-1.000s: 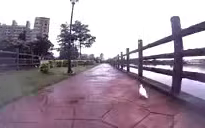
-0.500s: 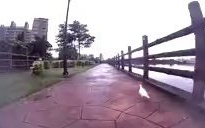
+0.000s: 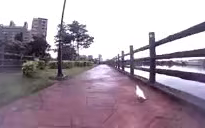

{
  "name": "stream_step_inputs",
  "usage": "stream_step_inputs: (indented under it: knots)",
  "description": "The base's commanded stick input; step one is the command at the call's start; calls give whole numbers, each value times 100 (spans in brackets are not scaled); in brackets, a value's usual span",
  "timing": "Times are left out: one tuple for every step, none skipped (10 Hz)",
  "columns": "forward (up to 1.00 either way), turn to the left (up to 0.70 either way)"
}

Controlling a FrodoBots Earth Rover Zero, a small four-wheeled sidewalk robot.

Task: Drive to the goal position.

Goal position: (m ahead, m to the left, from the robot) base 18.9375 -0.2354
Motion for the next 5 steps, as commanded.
stream_step_inputs:
  knots:
    - [100, -1]
    - [100, -1]
    - [100, -1]
    - [100, -1]
    - [100, -1]
